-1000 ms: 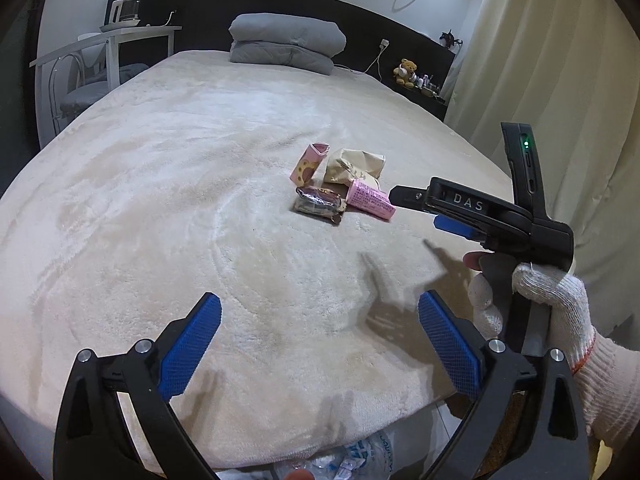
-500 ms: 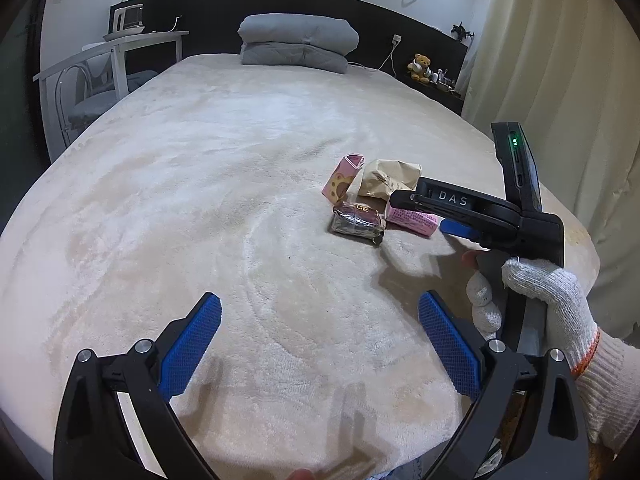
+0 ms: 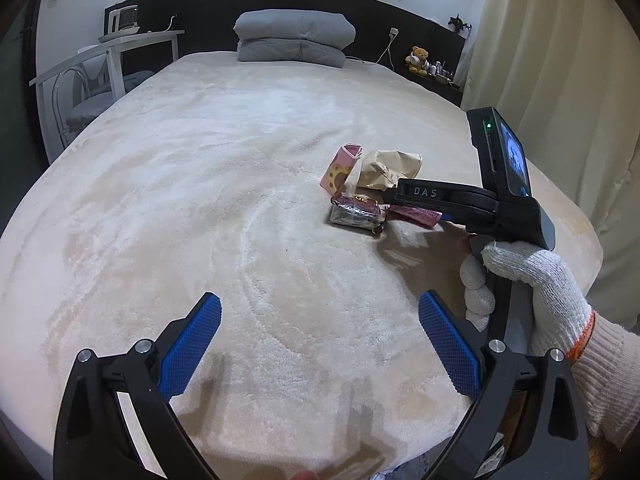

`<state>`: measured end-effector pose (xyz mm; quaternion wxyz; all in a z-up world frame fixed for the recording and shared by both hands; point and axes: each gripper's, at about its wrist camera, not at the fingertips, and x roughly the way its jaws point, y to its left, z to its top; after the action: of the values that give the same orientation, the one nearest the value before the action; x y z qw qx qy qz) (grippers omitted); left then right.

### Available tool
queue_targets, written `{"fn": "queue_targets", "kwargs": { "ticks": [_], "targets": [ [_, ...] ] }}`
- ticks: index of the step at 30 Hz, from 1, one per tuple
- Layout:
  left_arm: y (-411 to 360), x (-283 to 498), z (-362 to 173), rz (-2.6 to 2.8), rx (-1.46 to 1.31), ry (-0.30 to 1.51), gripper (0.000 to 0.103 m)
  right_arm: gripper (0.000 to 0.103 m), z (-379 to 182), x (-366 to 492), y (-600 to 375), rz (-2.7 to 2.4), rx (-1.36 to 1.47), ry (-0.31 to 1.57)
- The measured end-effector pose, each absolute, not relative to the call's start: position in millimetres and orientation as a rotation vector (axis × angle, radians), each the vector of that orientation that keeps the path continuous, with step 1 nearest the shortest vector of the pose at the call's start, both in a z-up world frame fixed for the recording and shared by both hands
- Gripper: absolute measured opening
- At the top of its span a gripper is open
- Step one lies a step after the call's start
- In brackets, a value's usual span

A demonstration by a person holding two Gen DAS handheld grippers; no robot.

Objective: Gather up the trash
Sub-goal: 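Grasp the pink box with the right tool while the left tool grasps the dark XUE wrapper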

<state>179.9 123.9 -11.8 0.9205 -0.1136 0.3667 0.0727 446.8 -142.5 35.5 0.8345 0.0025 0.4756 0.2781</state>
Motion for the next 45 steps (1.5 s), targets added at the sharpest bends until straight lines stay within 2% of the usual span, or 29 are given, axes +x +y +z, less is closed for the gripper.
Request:
{"fn": "queue_targets", "kwargs": {
  "ticks": [9, 29, 43, 45],
  "targets": [
    [119, 191, -12, 0.164, -0.198, 0.747, 0.097, 0.067, 54, 436, -169, 0.644, 0.008, 0.997],
    [94, 285, -43, 0.094, -0.015, 0.8, 0.097, 0.067, 103, 418, -242, 0.802, 0.041, 0.941],
    [107, 335, -66, 0.052, -0.018, 0.818, 0.096, 0.067, 98, 409, -265, 0.832, 0.075, 1.013],
    [106, 342, -69, 0.041, -0.018, 0.828, 0.086, 0.067, 96, 408, -264, 0.829, 0.063, 1.024]
  ]
}}
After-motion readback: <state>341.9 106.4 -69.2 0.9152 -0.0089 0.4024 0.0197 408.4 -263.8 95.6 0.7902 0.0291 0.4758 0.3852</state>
